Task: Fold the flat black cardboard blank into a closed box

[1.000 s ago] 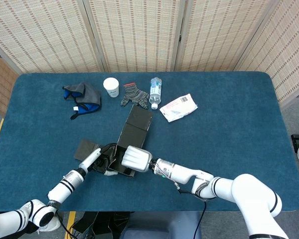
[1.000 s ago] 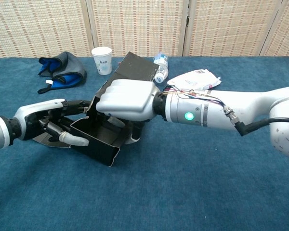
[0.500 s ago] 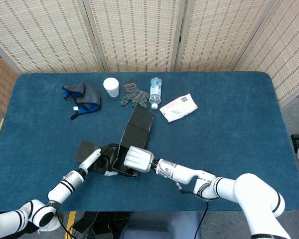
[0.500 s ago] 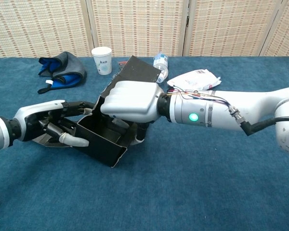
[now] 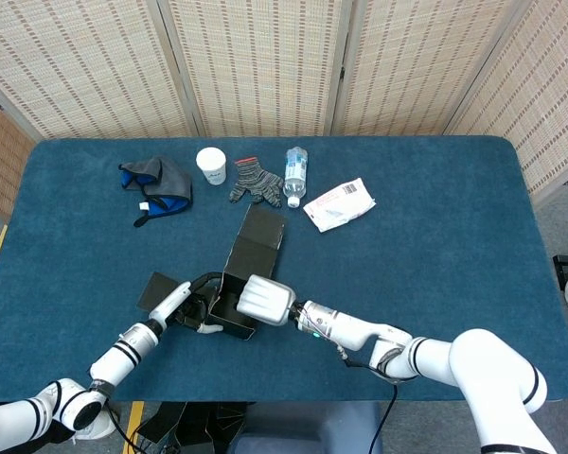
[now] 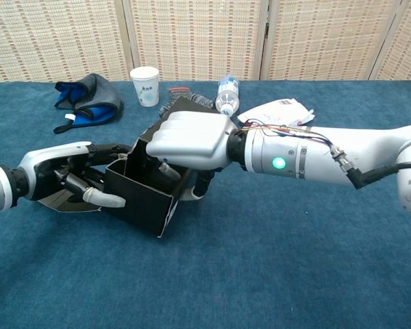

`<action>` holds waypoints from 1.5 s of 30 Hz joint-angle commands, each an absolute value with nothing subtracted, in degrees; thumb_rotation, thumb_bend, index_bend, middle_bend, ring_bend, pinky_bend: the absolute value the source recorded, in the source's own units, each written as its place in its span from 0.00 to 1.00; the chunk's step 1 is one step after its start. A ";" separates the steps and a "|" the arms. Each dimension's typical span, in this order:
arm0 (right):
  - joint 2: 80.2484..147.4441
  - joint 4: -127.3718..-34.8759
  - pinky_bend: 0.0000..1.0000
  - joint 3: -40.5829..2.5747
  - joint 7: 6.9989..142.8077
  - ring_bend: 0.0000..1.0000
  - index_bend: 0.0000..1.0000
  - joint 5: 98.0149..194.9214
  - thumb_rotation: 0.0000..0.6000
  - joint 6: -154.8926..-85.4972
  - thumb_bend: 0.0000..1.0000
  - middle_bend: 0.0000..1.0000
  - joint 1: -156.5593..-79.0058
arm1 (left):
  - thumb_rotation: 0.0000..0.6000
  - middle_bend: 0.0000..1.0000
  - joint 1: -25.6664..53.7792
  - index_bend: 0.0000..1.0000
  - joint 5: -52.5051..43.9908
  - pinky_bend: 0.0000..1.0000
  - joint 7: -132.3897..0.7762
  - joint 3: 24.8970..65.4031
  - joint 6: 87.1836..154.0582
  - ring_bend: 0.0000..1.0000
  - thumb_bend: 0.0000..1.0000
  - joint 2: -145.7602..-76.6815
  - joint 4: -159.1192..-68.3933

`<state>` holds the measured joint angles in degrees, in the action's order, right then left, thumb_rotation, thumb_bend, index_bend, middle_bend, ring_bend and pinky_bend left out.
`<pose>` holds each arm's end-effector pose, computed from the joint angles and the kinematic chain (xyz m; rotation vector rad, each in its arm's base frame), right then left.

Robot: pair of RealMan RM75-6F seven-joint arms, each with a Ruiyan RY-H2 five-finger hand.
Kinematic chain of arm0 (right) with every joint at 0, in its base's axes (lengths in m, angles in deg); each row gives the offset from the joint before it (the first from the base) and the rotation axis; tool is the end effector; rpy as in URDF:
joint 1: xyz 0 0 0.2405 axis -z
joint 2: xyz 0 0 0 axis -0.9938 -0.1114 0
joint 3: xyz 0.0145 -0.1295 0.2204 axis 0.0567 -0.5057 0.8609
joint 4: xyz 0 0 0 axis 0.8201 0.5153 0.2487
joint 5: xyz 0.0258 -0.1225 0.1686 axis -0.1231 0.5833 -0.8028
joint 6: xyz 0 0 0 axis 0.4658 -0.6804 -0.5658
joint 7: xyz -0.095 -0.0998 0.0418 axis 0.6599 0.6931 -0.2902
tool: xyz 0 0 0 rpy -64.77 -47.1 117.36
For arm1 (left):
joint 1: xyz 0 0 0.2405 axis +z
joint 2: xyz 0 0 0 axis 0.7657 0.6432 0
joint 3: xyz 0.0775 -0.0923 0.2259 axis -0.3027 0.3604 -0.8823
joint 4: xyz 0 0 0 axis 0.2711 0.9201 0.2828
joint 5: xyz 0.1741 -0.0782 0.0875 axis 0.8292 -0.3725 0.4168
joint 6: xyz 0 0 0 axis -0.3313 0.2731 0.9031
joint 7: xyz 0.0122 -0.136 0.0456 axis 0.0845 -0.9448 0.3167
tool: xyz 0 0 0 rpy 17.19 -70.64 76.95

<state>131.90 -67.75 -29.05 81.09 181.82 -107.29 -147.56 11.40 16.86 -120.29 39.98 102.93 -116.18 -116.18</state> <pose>-0.0431 -0.3432 -0.1004 2.4999 -0.1066 1.0335 -0.2063 0.3169 -0.0366 -1.5342 -2.0502 -1.2256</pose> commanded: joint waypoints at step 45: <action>129.78 -72.39 1.00 -29.15 82.64 0.89 0.76 179.98 1.00 -103.49 0.79 0.68 -147.00 | 1.00 0.14 11.62 0.12 16.26 0.89 -121.63 40.56 101.70 0.63 0.09 -115.17 -117.47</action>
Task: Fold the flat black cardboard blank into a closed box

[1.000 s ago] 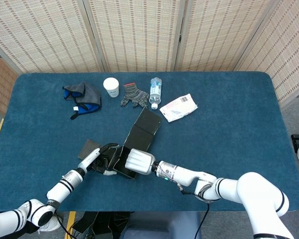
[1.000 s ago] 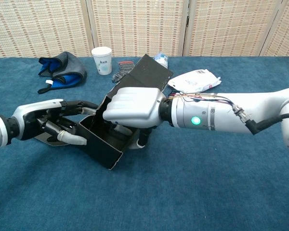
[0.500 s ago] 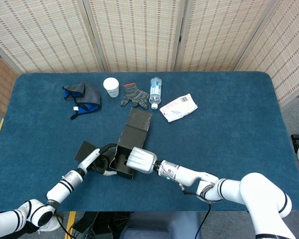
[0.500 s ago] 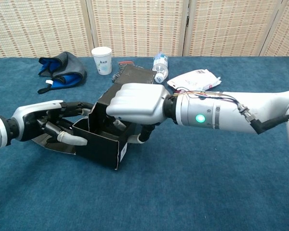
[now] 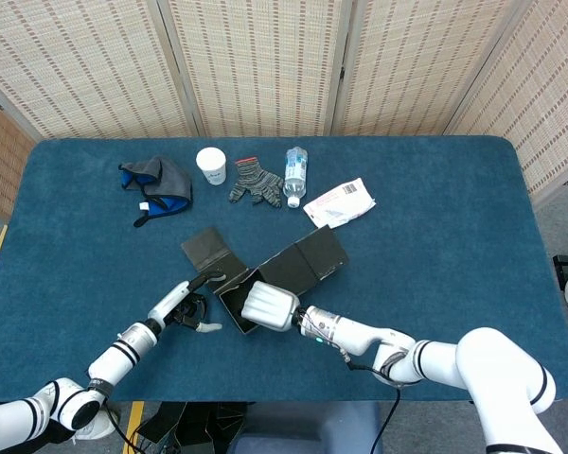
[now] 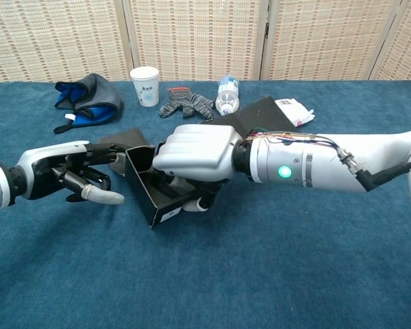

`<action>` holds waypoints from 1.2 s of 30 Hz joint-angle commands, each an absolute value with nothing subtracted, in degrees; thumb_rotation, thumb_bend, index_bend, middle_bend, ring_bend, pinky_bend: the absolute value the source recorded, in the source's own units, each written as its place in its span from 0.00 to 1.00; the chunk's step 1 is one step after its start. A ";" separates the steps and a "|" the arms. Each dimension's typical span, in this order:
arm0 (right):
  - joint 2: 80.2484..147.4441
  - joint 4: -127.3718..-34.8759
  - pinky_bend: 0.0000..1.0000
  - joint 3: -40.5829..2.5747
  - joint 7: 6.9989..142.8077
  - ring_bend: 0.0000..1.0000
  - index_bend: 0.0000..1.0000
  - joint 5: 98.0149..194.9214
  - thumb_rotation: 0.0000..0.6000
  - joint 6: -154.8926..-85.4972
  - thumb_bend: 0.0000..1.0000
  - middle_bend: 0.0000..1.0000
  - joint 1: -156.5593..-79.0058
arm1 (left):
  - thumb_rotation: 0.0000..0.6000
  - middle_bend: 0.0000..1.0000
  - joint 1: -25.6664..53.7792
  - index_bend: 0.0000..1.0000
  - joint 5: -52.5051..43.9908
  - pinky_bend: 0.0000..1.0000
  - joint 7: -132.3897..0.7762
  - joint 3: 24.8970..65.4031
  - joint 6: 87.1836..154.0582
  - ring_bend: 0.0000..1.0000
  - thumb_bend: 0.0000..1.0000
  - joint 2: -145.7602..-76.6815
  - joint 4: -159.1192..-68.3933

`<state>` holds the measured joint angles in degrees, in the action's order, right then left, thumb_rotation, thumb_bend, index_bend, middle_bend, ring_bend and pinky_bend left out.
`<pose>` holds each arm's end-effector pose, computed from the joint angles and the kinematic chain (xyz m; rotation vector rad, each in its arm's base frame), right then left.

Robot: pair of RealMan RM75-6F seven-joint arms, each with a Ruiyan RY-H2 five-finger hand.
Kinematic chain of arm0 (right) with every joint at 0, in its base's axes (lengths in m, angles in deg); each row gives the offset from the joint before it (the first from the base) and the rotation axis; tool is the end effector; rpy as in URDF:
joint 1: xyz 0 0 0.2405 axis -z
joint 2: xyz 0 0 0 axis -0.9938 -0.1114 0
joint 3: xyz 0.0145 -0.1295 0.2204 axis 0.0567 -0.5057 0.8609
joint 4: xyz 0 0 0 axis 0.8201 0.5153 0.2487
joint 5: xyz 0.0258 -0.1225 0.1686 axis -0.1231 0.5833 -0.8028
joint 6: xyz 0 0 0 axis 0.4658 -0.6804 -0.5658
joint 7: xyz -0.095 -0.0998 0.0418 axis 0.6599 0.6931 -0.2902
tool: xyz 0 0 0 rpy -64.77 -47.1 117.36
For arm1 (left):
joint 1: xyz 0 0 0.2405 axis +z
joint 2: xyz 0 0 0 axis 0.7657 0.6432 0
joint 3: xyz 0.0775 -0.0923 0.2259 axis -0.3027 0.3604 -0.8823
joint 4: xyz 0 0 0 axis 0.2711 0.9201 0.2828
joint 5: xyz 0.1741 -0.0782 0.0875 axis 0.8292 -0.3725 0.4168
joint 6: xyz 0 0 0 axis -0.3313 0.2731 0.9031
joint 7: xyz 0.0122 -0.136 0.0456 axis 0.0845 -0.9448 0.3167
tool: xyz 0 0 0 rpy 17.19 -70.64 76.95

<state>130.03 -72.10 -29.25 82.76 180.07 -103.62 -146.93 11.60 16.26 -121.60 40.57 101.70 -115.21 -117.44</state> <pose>-0.0502 -0.3349 -0.1012 2.5440 -0.1611 0.9660 -0.2065 0.3166 -0.0336 -1.4972 -2.0940 -1.2205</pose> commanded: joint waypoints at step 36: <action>116.09 -98.25 1.00 -24.43 91.93 0.75 0.19 161.77 1.00 -113.75 0.01 0.25 -131.87 | 1.00 0.12 15.65 0.12 16.93 0.89 -112.56 40.53 109.35 0.63 0.10 -110.44 -123.29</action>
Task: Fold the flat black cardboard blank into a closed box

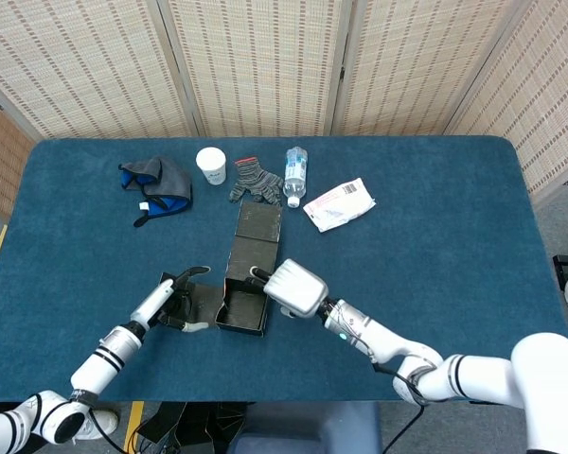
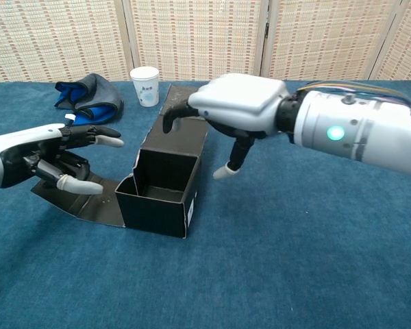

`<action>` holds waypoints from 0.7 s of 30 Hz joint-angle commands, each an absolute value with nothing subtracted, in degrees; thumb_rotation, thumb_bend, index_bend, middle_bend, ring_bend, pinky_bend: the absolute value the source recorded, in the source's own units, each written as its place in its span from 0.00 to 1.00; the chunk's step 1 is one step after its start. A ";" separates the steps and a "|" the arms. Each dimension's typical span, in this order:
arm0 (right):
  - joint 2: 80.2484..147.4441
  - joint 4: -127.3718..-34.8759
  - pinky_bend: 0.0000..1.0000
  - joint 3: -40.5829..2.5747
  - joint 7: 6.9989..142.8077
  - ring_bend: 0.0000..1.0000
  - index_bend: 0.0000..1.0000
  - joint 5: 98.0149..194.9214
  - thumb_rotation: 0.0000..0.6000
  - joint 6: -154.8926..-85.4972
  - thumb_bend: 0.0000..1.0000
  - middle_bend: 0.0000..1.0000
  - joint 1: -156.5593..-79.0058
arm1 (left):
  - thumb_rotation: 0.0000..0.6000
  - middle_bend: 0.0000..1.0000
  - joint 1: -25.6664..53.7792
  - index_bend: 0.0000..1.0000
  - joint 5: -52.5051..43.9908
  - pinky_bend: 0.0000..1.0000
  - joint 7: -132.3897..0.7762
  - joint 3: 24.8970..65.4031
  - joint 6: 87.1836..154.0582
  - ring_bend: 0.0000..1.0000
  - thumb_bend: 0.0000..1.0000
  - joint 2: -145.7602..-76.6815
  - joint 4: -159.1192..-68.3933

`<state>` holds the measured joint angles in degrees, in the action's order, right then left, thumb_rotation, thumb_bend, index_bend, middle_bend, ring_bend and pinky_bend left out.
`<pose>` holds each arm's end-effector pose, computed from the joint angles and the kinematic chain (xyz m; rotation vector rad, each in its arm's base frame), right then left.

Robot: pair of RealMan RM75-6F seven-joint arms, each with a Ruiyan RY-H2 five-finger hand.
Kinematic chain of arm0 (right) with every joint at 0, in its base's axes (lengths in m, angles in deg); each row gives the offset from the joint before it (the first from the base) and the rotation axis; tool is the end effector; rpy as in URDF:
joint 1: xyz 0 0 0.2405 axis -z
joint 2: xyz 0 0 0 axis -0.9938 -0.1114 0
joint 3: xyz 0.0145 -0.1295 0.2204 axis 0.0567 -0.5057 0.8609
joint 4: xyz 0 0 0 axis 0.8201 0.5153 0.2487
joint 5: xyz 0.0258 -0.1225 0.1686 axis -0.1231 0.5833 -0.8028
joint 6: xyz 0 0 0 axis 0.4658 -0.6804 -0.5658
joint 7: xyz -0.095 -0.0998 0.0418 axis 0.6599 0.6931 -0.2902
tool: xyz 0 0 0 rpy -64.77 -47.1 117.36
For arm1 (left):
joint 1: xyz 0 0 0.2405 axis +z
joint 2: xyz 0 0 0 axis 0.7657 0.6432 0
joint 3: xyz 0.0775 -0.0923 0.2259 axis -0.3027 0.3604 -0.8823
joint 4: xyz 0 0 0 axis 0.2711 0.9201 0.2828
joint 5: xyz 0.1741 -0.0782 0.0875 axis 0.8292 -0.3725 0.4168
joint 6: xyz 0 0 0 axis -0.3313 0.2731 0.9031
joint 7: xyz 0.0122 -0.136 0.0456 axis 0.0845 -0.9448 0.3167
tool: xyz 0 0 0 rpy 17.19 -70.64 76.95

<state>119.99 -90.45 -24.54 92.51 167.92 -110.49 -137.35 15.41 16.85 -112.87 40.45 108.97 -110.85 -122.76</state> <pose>-0.0663 -0.3270 -0.0368 2.2710 -0.4566 1.0943 -0.2123 0.3053 -0.0020 -1.5351 -1.9035 -1.2977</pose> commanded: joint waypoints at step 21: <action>119.99 -106.50 1.00 -23.96 72.27 0.73 0.00 141.40 1.00 -107.87 0.00 0.07 -121.29 | 1.00 0.12 17.49 0.12 17.08 0.89 -112.33 41.73 112.97 0.63 0.10 -107.77 -127.88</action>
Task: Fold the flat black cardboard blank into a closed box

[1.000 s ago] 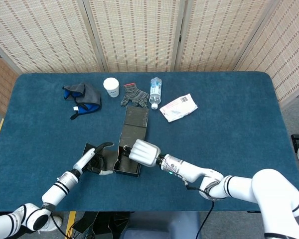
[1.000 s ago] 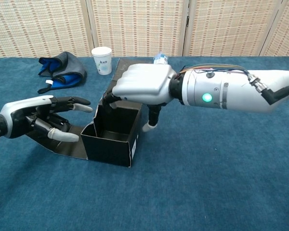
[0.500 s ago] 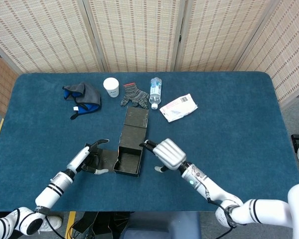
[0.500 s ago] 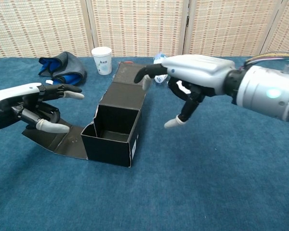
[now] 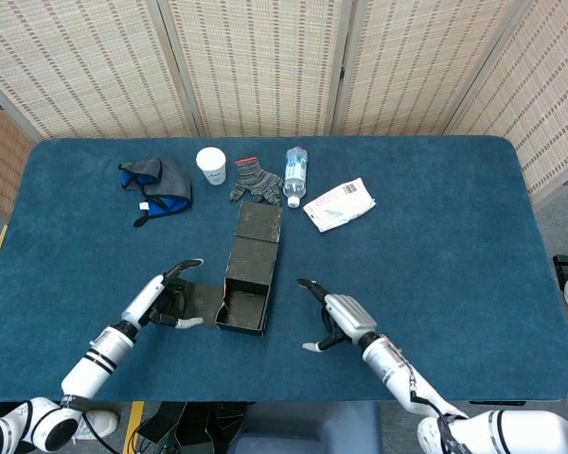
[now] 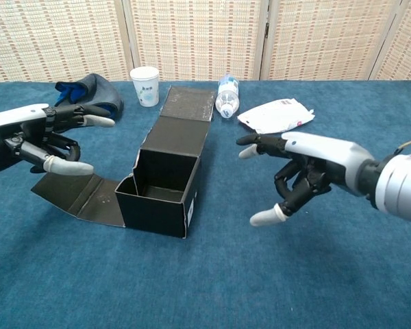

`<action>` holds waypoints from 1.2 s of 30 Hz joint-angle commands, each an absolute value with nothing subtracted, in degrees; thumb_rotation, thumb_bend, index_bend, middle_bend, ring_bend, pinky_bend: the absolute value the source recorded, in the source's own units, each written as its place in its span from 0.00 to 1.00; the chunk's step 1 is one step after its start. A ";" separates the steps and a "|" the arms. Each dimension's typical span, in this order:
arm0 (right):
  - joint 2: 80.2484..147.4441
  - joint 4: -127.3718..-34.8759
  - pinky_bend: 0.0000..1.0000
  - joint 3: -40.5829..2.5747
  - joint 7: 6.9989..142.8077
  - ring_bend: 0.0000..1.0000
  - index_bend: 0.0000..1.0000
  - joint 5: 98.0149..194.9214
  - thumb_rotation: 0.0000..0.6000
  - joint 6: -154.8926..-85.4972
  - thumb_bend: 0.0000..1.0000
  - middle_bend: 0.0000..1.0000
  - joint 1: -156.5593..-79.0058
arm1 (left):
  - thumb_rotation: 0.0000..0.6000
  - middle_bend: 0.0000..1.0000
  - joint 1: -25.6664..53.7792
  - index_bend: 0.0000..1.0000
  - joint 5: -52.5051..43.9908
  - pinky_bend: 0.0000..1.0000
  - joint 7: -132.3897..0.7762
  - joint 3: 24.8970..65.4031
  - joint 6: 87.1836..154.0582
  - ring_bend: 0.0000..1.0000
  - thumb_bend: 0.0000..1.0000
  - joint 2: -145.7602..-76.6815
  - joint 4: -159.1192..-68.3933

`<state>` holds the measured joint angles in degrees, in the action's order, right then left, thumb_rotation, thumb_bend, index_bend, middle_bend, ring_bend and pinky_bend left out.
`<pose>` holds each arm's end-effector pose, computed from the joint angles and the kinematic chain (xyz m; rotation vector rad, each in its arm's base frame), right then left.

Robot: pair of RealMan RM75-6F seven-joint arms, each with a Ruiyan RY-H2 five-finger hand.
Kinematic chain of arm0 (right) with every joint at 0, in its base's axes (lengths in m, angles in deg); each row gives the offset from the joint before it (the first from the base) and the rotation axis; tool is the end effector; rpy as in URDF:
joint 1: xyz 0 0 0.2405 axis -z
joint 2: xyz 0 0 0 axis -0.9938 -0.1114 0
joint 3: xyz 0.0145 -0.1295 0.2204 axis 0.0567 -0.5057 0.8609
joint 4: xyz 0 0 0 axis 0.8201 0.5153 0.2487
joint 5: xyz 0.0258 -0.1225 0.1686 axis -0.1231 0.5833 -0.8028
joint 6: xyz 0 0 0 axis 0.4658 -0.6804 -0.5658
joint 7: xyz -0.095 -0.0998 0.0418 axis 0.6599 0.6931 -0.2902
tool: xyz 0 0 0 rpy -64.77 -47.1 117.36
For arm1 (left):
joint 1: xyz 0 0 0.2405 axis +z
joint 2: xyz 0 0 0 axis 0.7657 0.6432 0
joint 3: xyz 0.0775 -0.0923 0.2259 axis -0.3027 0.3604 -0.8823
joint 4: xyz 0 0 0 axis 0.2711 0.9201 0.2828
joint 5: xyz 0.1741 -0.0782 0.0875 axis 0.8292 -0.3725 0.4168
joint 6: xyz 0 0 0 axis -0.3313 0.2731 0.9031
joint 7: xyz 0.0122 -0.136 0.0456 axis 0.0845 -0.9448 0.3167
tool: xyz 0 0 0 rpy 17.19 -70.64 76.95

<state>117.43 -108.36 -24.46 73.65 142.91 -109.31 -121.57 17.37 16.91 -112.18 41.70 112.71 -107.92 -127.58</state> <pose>-0.1365 -0.2636 -0.0379 1.7450 -1.7367 1.0738 -0.2052 0.3001 0.0188 -1.4818 -1.8818 -1.3965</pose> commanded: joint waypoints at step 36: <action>143.54 -81.60 1.00 -14.97 69.22 0.76 0.11 142.79 1.00 -105.04 0.23 0.24 -125.29 | 1.00 0.12 19.21 0.12 18.56 0.89 -118.29 41.98 116.67 0.63 0.09 -106.61 -125.64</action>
<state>143.00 -82.19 -15.27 69.70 142.23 -104.71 -125.30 19.15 18.61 -118.22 41.93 116.59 -106.63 -125.71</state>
